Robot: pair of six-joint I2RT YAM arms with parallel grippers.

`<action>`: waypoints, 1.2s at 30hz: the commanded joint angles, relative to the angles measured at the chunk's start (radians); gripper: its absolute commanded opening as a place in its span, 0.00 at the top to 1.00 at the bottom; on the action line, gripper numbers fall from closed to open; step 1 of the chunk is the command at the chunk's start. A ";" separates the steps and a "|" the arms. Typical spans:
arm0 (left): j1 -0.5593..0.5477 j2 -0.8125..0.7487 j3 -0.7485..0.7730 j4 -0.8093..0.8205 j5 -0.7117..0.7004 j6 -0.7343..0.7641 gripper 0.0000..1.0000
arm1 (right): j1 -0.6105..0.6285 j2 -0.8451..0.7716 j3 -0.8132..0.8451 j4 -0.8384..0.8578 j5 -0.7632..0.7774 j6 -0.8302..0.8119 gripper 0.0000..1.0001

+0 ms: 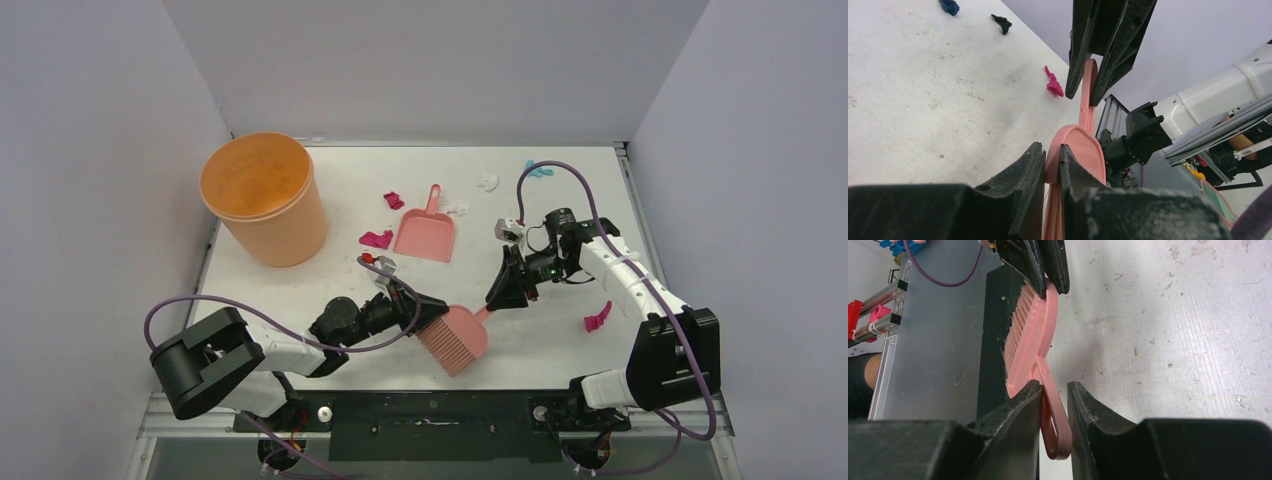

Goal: Sweep away the paper scraps from the table

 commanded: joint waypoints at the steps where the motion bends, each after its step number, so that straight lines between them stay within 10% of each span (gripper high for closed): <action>1: 0.013 -0.032 0.034 0.042 -0.088 0.027 1.00 | 0.015 -0.033 -0.008 0.002 -0.063 -0.005 0.76; 16: -0.013 -0.094 -0.004 0.020 -0.172 0.096 1.00 | 0.013 -0.025 -0.015 0.043 -0.043 0.036 0.95; 21: -0.016 -0.212 0.104 -0.369 -0.242 0.153 0.67 | -0.007 -0.047 0.013 0.100 0.032 0.110 0.95; 27: -0.011 -0.314 0.341 -0.921 -0.433 0.290 0.52 | -0.080 -0.047 0.024 0.181 0.171 0.230 0.95; 36: 0.183 -0.078 0.714 -1.307 -0.594 0.227 0.23 | -0.342 -0.133 0.037 0.246 0.159 0.358 0.95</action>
